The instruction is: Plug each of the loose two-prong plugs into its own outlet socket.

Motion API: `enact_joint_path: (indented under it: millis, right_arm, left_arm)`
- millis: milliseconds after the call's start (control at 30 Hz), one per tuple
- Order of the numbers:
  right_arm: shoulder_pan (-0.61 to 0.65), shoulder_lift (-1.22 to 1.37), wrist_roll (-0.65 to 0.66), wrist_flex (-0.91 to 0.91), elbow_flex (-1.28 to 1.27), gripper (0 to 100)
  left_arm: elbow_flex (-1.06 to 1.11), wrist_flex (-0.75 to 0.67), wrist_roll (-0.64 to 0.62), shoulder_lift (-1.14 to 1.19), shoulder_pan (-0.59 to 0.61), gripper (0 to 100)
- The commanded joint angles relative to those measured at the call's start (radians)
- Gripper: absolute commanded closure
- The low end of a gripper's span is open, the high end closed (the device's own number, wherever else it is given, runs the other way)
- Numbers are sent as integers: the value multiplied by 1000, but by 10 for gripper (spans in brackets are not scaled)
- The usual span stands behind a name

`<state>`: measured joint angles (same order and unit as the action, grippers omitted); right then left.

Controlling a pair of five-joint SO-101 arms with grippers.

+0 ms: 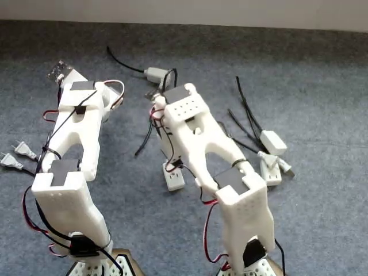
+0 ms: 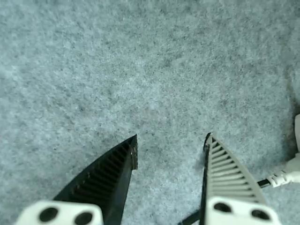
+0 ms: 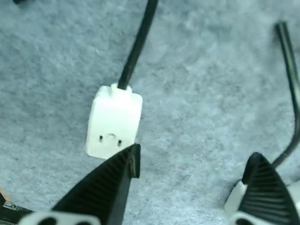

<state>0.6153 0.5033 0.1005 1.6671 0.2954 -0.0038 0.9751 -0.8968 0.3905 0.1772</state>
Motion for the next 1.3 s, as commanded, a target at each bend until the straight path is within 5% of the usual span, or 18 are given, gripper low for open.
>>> enact_joint_path:
  millis: [0,500,1267]
  right_arm:
    - [64,2,-8,-50,-19,662]
    - [308,203,-127,-159,22,662]
    - [245,209,-135,-113,67,663]
  left_arm:
    - [-7,-12,-8,-54,8,769]
    - [-7,-12,-9,-54,21,769]
    - [-5,-12,-9,-54,21,769]
